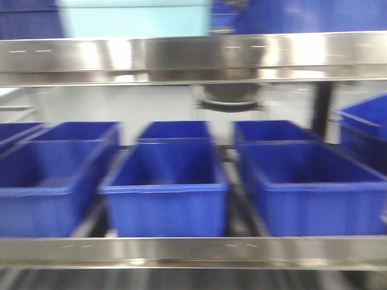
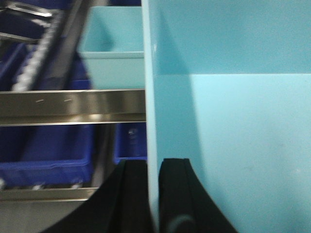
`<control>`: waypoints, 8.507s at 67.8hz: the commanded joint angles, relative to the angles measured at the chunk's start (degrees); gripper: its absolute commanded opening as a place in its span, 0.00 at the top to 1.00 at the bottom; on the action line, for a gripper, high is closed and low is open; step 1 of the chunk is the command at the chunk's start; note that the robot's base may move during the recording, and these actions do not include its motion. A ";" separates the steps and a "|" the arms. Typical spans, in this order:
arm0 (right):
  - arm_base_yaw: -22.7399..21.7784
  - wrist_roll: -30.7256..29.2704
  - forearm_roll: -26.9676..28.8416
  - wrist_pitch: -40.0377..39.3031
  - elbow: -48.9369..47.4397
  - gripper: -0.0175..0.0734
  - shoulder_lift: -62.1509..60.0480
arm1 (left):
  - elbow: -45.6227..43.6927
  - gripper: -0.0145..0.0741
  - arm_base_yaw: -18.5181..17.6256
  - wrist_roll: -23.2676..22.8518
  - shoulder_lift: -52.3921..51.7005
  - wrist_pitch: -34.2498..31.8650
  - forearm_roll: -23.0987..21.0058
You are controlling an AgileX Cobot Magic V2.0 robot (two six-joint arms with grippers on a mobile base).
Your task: Move two blue bins to right shelf middle
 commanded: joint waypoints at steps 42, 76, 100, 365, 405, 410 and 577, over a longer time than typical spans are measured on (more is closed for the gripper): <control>-0.13 -0.32 -1.47 -2.15 -0.62 0.99 -0.56 | -0.77 0.96 -0.42 -0.11 -0.63 -2.38 1.11; -0.13 -0.32 -1.47 -2.15 -0.62 0.99 -0.56 | -0.77 0.96 -0.42 -0.11 -0.63 -2.38 1.11; -0.13 -0.32 -1.47 -2.15 -0.62 0.99 -0.56 | -0.77 0.96 -0.42 -0.11 -0.63 -2.38 1.11; -0.13 -0.32 -1.47 -2.55 -0.62 0.99 -0.56 | -0.77 0.96 -0.18 -0.11 -0.63 -3.20 2.36; -0.13 -0.32 -1.47 -2.55 -0.62 0.99 -0.56 | -0.77 0.96 -0.18 -0.11 -0.63 -3.20 2.36; -0.13 -0.32 -1.47 -2.55 -0.62 0.99 -0.56 | -0.77 0.96 -0.18 -0.11 -0.63 -3.20 2.36; 6.80 -0.32 4.07 5.35 -0.23 0.99 -5.82 | 5.23 0.96 -0.40 0.09 -7.60 1.83 -10.75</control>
